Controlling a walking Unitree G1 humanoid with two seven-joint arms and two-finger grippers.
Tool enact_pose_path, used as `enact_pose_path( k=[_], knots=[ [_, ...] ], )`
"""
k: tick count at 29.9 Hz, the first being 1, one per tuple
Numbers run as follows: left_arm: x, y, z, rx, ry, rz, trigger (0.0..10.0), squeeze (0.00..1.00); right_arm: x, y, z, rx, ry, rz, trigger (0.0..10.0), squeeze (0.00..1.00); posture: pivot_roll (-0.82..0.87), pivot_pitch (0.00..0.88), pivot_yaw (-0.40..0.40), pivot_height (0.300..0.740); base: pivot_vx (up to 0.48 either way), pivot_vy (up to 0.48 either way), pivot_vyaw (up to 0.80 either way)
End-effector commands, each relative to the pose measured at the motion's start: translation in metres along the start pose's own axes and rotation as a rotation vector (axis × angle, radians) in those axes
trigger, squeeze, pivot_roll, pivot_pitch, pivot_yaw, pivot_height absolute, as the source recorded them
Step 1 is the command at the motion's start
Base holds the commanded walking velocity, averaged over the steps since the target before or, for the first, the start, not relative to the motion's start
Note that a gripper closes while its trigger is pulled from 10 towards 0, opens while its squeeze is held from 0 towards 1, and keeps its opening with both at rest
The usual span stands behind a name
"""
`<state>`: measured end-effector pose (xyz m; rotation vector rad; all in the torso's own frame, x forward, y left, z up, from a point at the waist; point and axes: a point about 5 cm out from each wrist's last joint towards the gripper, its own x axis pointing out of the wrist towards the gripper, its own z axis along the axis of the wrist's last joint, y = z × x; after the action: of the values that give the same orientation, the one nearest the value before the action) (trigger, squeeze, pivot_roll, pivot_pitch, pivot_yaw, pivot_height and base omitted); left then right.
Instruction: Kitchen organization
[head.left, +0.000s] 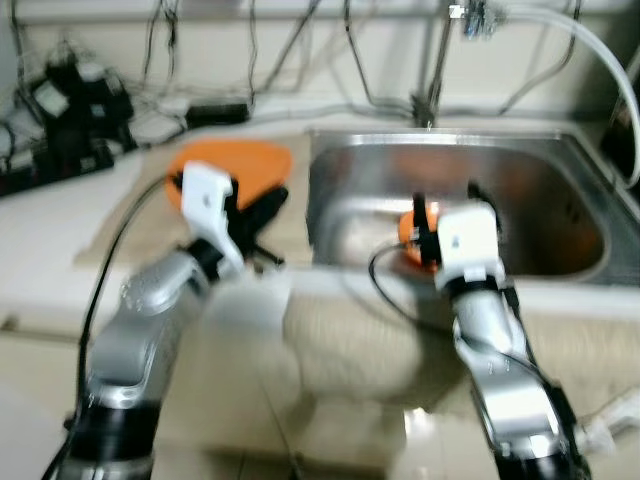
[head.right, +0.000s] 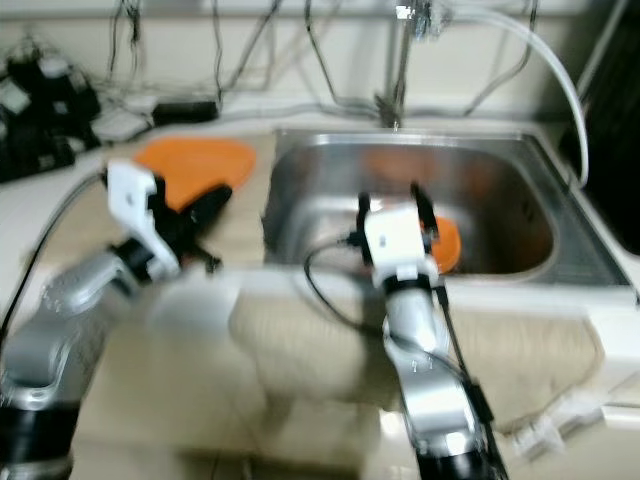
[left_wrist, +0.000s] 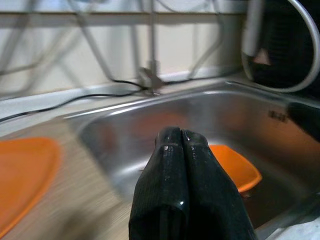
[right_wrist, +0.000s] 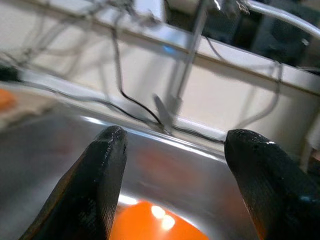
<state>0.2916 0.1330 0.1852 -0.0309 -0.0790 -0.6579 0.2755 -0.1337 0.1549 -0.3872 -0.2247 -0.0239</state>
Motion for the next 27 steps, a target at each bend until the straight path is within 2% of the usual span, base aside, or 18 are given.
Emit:
enact_pose_path(
  k=[1, 5, 10, 16, 18, 27],
  knots=[
    [-0.002, 0.006, 0.003, 0.033, 0.0, 0.016, 10.0, 0.0, 0.004, 0.006, 0.005, 0.008, -0.017, 0.022, 10.0, 0.0, -0.01, 0.0, 0.071, 0.74, 0.382, 0.289, 0.0],
    [0.0, 0.007, -0.001, 0.074, 0.03, 0.044, 10.0, 0.0, 0.005, 0.011, 0.004, 0.003, -0.001, 0.045, 10.0, 0.0, -0.01, 0.0, 0.074, 0.74, 0.114, 0.0, 0.0],
    [0.001, 0.007, -0.001, 0.07, 0.025, 0.06, 10.0, 0.0, 0.005, 0.013, 0.004, 0.006, -0.007, 0.061, 10.0, 0.0, -0.01, 0.0, 0.074, 0.74, 0.0, 0.0, 0.0],
    [0.004, 0.007, 0.001, 0.1, 0.016, 0.071, 10.0, 0.0, 0.006, 0.014, 0.006, 0.0, -0.025, 0.064, 10.0, 0.0, -0.01, 0.0, 0.074, 0.74, 0.14, 0.406, 0.0],
    [0.004, 0.008, 0.001, 0.107, 0.016, 0.079, 10.0, 0.0, 0.006, 0.014, 0.006, -0.001, -0.025, 0.064, 10.0, 0.0, -0.01, 0.0, 0.074, 0.74, 0.349, 0.0, 0.0],
    [0.009, 0.013, 0.003, 0.17, 0.051, 0.085, 10.0, 0.0, 0.006, 0.016, 0.006, -0.001, -0.023, 0.065, 10.0, 0.0, -0.01, 0.0, 0.083, 0.74, 0.0, 0.0, 0.0]
  ],
)
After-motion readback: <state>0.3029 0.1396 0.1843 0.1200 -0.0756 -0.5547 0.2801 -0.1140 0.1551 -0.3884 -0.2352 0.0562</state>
